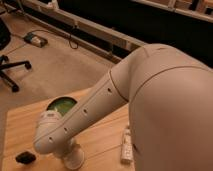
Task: Place the ceramic cup over the eraser
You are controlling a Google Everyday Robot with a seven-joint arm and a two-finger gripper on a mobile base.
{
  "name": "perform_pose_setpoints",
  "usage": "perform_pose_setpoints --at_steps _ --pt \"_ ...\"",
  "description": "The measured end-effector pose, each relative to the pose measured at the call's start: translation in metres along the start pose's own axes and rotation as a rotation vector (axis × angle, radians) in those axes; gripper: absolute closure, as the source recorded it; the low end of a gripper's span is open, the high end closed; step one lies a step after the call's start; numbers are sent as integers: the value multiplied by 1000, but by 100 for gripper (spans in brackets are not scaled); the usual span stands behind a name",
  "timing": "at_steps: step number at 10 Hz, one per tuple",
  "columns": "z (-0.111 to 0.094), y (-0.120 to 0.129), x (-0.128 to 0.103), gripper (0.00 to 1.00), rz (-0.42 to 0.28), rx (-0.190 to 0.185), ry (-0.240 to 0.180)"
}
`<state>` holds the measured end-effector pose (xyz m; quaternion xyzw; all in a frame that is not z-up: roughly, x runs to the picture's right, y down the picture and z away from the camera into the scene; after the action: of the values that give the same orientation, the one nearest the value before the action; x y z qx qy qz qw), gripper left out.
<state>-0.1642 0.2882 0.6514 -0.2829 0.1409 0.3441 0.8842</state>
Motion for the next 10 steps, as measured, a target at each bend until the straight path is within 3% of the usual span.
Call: perform_pose_setpoints --at_steps 2,7,10 --pt "-8 2 -3 99 -15 15 -7" --pt "-14 5 -18 100 -81 33 -11" --pt "-31 9 -33 100 -127 70 -23"
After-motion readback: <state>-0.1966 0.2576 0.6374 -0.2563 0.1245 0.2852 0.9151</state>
